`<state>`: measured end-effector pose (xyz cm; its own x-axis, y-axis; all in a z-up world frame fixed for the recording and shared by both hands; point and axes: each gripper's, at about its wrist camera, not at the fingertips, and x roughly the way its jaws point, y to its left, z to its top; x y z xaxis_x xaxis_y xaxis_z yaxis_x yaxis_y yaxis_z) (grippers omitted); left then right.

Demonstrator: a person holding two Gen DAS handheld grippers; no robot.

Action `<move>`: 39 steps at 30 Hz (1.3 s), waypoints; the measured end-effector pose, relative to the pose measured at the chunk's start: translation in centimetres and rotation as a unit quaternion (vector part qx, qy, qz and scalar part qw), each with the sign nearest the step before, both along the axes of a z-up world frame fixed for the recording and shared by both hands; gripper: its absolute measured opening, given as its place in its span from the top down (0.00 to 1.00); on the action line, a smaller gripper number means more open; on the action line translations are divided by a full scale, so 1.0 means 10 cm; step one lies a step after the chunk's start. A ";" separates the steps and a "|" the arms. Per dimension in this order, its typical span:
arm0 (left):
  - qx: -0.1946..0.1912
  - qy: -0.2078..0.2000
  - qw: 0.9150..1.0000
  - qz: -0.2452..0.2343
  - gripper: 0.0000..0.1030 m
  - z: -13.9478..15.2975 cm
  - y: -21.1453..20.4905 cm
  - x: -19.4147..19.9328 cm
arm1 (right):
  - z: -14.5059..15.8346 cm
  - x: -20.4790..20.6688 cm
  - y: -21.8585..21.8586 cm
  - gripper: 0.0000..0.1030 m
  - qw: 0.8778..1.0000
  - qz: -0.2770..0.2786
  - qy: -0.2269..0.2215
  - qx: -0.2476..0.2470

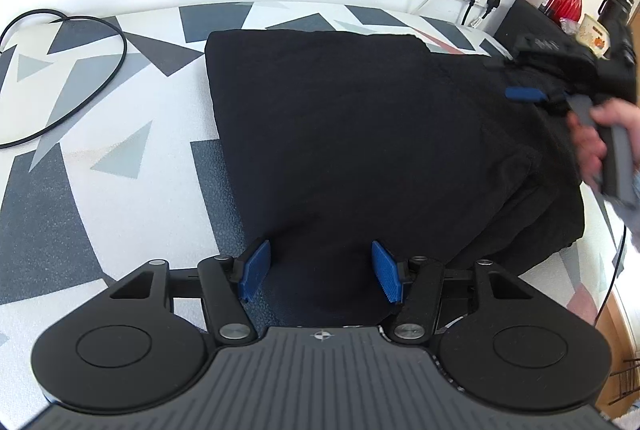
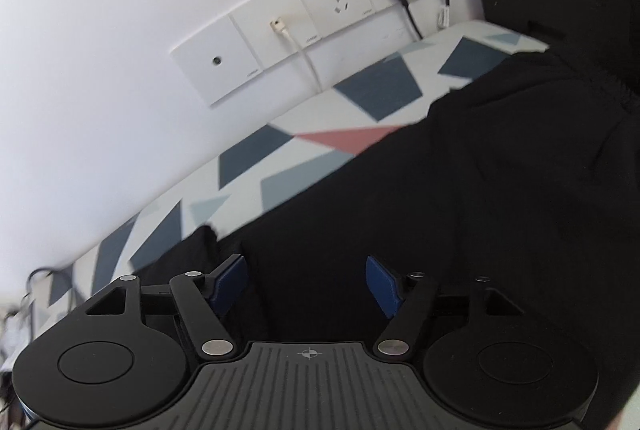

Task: Fold clothes

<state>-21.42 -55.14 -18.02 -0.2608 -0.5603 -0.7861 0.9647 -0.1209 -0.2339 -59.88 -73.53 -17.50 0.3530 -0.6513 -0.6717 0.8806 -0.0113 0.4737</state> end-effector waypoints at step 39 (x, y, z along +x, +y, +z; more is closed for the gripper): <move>-0.014 -0.004 0.998 -0.059 0.38 0.03 0.07 -0.07 | 0.31 0.27 0.83 0.36 0.994 0.102 0.038 -0.013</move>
